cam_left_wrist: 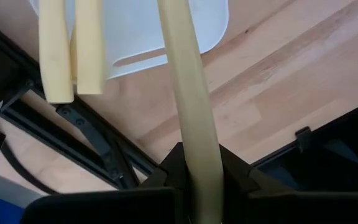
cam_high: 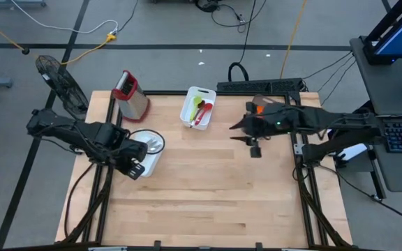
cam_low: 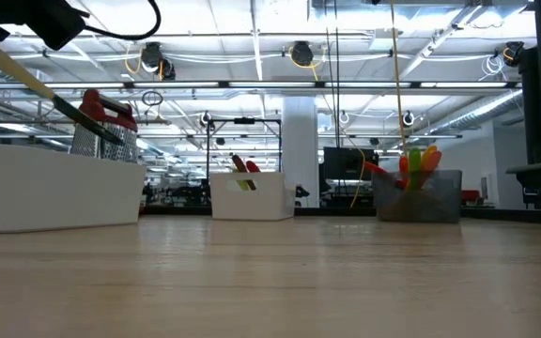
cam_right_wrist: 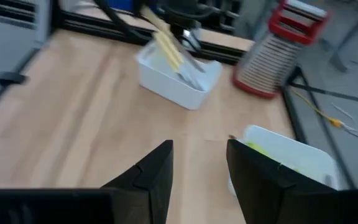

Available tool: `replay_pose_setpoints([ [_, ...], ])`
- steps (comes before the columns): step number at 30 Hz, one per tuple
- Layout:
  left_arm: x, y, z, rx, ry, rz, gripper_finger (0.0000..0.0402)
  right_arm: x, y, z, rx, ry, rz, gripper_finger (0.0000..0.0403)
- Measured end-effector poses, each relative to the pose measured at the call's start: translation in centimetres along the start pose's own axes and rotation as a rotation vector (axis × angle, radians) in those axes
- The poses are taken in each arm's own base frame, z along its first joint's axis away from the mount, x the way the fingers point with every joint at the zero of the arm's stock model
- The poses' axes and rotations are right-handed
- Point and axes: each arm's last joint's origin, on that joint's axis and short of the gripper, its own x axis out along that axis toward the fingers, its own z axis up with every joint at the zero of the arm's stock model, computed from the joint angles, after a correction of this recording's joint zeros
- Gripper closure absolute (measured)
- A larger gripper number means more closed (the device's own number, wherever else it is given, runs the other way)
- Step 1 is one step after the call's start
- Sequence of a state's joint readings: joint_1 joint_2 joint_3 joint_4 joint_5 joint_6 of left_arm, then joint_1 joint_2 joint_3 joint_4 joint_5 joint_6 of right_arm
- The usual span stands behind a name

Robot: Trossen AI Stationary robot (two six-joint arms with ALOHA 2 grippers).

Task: Pick & Place Kitchen Items
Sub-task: Put the yellow knife into the bottom white bin

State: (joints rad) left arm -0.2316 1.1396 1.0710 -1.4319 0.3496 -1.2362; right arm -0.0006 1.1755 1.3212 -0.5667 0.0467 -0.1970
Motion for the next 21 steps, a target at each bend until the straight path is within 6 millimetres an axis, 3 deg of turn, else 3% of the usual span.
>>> replay_pose_setpoints([
  [13, 2.2, 0.1, 0.4, 0.014, 0.105, 0.056, 0.0364, -3.8, 1.1, -6.0, 0.199, -0.193, 0.029, 0.0261],
  [21, 4.3, 0.8, 1.3, 0.038, 0.126, 0.061, 0.0364, -5.7, 1.4, -8.0, 0.248, -0.321, 0.017, 0.0261],
])
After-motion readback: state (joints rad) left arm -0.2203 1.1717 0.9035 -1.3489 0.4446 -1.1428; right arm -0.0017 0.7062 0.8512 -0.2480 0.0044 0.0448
